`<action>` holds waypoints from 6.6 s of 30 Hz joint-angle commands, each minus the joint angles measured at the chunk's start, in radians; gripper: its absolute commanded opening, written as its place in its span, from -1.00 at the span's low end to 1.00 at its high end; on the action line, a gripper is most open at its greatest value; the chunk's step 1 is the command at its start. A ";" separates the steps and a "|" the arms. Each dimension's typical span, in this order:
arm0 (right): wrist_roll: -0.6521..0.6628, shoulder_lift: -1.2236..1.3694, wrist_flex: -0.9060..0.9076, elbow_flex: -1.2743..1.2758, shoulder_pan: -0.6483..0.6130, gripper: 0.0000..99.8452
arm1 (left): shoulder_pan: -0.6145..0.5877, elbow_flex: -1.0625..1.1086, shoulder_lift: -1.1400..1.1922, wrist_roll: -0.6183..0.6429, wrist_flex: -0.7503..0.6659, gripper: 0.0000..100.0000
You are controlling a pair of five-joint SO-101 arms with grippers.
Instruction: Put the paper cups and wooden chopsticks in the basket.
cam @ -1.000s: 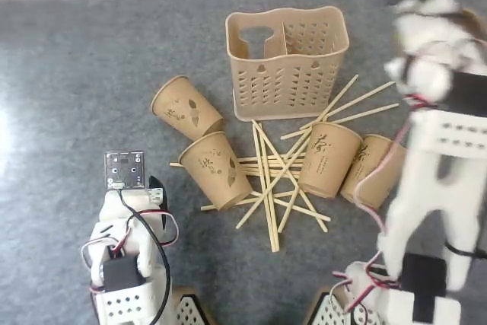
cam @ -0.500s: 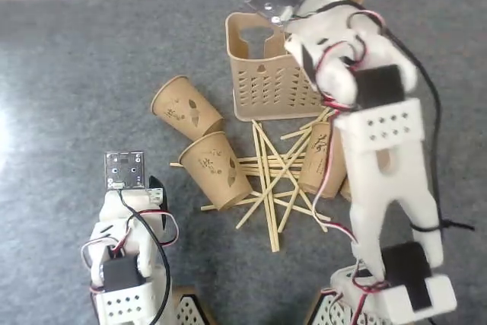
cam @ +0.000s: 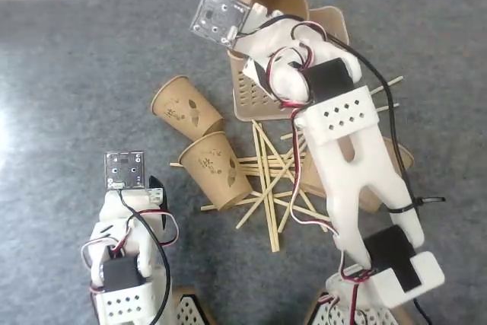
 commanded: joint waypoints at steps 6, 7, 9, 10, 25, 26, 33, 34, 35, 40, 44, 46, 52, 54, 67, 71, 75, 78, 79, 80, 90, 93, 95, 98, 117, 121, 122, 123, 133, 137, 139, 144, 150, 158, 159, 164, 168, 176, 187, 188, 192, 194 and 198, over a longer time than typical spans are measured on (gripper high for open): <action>0.009 -0.044 0.087 -0.049 0.038 -0.99 | 0.000 -0.004 -0.015 -0.011 0.011 -0.86; 0.009 -0.044 0.108 -0.049 0.035 -0.99 | 0.000 -0.004 -0.015 -0.011 0.011 -0.86; 0.009 -0.030 0.139 -0.049 0.031 -0.99 | 0.000 -0.004 -0.015 -0.011 0.011 -0.86; 0.009 -0.021 0.148 -0.049 0.028 -0.99 | 0.000 -0.004 -0.015 -0.011 0.011 -0.86; 0.009 -0.008 0.125 -0.054 -0.051 -0.29 | 0.000 -0.004 -0.015 -0.011 0.009 -0.86; 0.011 -0.008 0.125 -0.054 -0.051 -0.30 | 0.000 -0.004 -0.015 -0.011 0.009 -0.86; 0.011 -0.010 0.062 -0.054 -0.031 -0.38 | 0.000 -0.004 -0.015 -0.011 0.009 -0.86; 0.011 -0.010 0.044 -0.055 -0.027 -0.38 | 0.000 -0.004 -0.015 -0.011 0.009 -0.86; 0.011 -0.012 0.031 -0.064 -0.022 -0.39 | 0.000 -0.004 -0.015 -0.011 0.009 -0.86; 0.009 -0.008 -0.015 -0.107 -0.002 -0.41 | 0.000 -0.004 -0.015 -0.011 0.009 -0.86; 0.006 0.019 -0.105 -0.114 0.031 -0.41 | 0.000 -0.004 -0.015 -0.011 0.009 -0.86; 0.006 0.019 -0.117 -0.114 0.030 -0.41 | 0.000 -0.004 -0.015 -0.011 0.009 -0.86; 0.006 -0.058 -0.002 -0.114 0.019 -0.41 | -0.002 -0.004 -0.015 -0.011 0.006 -0.86; 0.009 -0.096 0.111 -0.110 0.021 -0.41 | -0.002 -0.004 -0.015 -0.011 0.006 -0.86; 0.009 -0.278 0.541 -0.094 0.421 -0.74 | -0.005 -0.004 -0.015 -0.011 0.009 -0.86; 0.029 -0.265 0.453 0.038 0.636 -0.67 | -0.005 -0.004 -0.015 -0.011 0.009 -0.86; 0.207 -0.185 0.348 0.199 0.773 -0.61 | -0.005 -0.004 -0.015 -0.011 0.006 -0.86; 0.315 -0.116 0.328 0.262 0.802 -0.62 | -0.005 -0.004 -0.015 -0.011 0.006 -0.86; 0.341 -0.099 0.328 0.270 0.802 -0.62 | -0.005 -0.004 -0.015 -0.011 0.005 -0.86; 0.359 -0.081 0.328 0.272 0.799 -0.62 | -0.005 -0.004 -0.015 -0.011 0.005 -0.86; 0.420 0.074 0.311 0.275 0.768 -0.62 | -0.005 -0.004 -0.015 -0.011 -0.011 -0.86; 0.414 0.044 0.369 0.272 0.756 -0.62 | -0.005 -0.004 -0.015 -0.011 -0.011 -0.86; 0.419 -0.005 0.424 0.276 0.730 -0.62 | -0.003 -0.004 -0.015 -0.011 -0.011 -0.86; 0.420 -0.059 0.469 0.276 0.697 -0.62 | -0.003 -0.004 -0.015 -0.011 -0.008 -0.86; 0.422 0.174 0.463 0.278 0.711 -0.62 | -0.005 -0.004 -0.015 -0.011 -0.008 -0.86; 0.456 0.196 0.544 0.278 0.707 -0.64 | -0.005 -0.004 -0.015 -0.011 -0.009 -0.86; 0.479 0.197 0.567 0.278 0.707 -0.67 | -0.005 -0.004 -0.015 -0.011 -0.009 -0.86; 0.499 0.197 0.590 0.278 0.707 -0.72 | -0.005 -0.004 -0.015 -0.011 -0.009 -0.86; 0.535 0.133 0.644 0.278 0.707 -0.97 | -0.005 -0.004 -0.015 -0.011 -0.009 -0.86; 0.542 -0.012 0.642 0.269 0.707 -0.98 | -0.005 -0.004 -0.015 -0.011 -0.009 -0.86; 0.542 -0.111 0.634 0.269 0.700 -0.98 | -0.005 -0.004 -0.015 -0.011 -0.009 -0.86; 0.532 -0.364 0.608 0.273 0.636 -0.98 | -0.005 -0.004 -0.015 -0.011 -0.006 -0.86; 0.353 -0.522 0.433 0.275 0.561 -0.99 | -0.005 -0.004 -0.015 -0.011 -0.005 -0.86; 0.199 -0.533 0.194 0.275 0.390 -0.99 | -0.005 -0.004 -0.015 -0.011 -0.005 -0.86; 0.173 -0.533 0.151 0.275 0.369 -0.99 | -0.003 -0.004 -0.015 -0.011 -0.005 -0.86; 0.107 -0.524 -0.004 0.273 0.234 -0.99 | -0.002 -0.004 -0.015 -0.011 -0.005 -0.86; 0.107 -0.420 -0.074 0.207 0.180 -0.99 | -0.002 -0.004 -0.015 -0.011 -0.005 -0.86; 0.103 0.001 0.170 -0.304 0.114 -0.99 | 0.000 -0.004 -0.015 -0.011 -0.005 -0.86; 0.055 0.492 0.496 -0.985 0.007 -0.99 | 0.000 -0.004 -0.015 -0.011 -0.005 -0.86; 0.055 0.512 0.522 -1.026 0.007 -0.99 | 0.000 -0.004 -0.015 -0.011 -0.005 -0.86; 0.055 0.532 0.628 -1.132 0.015 -0.99 | 0.000 -0.004 -0.015 -0.011 -0.005 -0.86; 0.055 0.532 0.657 -1.126 0.015 -0.99 | 0.000 -0.004 -0.015 -0.011 -0.005 -0.86; 0.054 0.498 0.662 -1.073 0.015 -0.99 | 0.002 -0.004 -0.015 -0.011 -0.005 -0.86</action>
